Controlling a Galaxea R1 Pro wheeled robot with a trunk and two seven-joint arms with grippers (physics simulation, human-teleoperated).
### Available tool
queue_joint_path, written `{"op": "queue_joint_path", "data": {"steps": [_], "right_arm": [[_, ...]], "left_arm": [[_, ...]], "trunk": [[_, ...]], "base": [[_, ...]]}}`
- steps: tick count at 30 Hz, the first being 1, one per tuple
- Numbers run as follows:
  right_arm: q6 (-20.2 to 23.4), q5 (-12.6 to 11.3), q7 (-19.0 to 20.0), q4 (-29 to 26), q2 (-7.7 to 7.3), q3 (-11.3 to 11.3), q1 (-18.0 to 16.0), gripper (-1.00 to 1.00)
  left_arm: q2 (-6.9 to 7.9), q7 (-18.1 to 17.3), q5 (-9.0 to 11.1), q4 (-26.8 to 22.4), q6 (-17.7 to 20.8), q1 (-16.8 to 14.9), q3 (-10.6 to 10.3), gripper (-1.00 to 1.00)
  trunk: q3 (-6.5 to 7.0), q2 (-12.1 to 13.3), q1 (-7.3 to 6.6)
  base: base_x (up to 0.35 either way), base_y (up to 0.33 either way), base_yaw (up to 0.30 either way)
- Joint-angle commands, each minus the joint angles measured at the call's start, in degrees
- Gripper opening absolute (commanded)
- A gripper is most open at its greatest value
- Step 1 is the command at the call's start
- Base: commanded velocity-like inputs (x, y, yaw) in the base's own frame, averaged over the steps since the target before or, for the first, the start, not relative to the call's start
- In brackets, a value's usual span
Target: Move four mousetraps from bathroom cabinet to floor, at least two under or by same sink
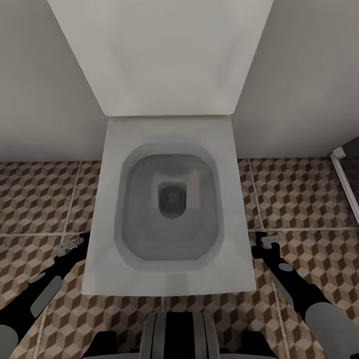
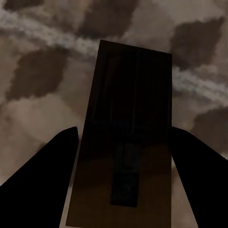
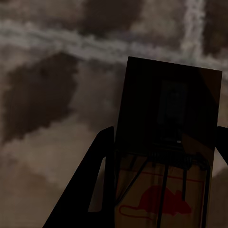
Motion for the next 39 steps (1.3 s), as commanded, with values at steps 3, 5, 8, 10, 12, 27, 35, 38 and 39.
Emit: {"op": "queue_joint_path", "data": {"steps": [3, 5, 8, 10, 12, 27, 35, 38, 39], "right_arm": [[-0.28, -0.72, 0.03, 0.06, -0.07, 0.37, -0.04, -1.0], [-0.27, -0.72, 0.03, 0.06, -0.07, 0.37, -0.04, -1.0], [-0.29, -0.73, 0.03, 0.05, -0.07, 0.37, -0.04, -1.0], [-0.26, -0.73, 0.03, 0.06, -0.07, 0.37, -0.04, -1.0], [-0.26, -0.73, 0.03, 0.05, -0.07, 0.37, -0.04, -1.0], [-0.23, -0.8, 0.03, 0.06, -0.07, 0.37, -0.04, -1.0], [-0.23, -0.78, 0.0, 0.06, -0.07, 0.37, -0.04, -1.0], [-0.23, -0.78, -0.02, 0.06, -0.07, 0.37, -0.04, -1.0], [-0.23, -0.77, -0.01, 0.06, -0.07, 0.37, -0.04, -1.0]], "left_arm": [[0.12, -0.15, 0.63, -0.02, -0.09, -0.04, -0.19, -1.0], [0.18, -0.18, 0.64, -0.04, -0.1, -0.06, -0.18, -1.0], [0.22, -0.31, 0.65, -0.03, -0.16, -0.05, -0.16, -1.0], [0.2, -0.36, 0.65, -0.01, -0.21, -0.04, -0.16, -1.0], [0.17, -0.36, 0.65, -0.03, -0.18, -0.03, -0.18, -1.0], [0.13, 0.02, 0.49, 0.24, -0.05, -0.01, -0.16, -1.0], [0.45, 0.13, 0.48, 0.71, -0.11, -0.01, -0.08, -1.0], [0.59, 0.13, 0.47, 0.81, -0.18, -0.03, -0.07, -1.0], [0.61, 0.13, 0.47, 0.81, -0.18, -0.04, -0.07, -1.0]], "trunk": [[-0.03, -0.01, -0.01], [-0.03, -0.01, -0.01], [-0.03, -0.01, -0.01], [-0.03, -0.01, -0.01], [-0.03, -0.01, -0.01], [-0.03, -0.01, -0.01], [-0.03, -0.01, -0.01], [-0.03, -0.01, -0.01], [-0.03, -0.01, -0.01]], "base": [[0.0, 0.0, 0.0], [0.0, 0.0, 0.0], [0.0, 0.0, 0.0], [0.0, 0.0, 0.0], [0.0, 0.0, 0.0], [0.0, 0.0, 0.0], [0.0, 0.0, 0.0], [0.0, 0.0, 0.0], [0.0, 0.0, 0.0]]}}
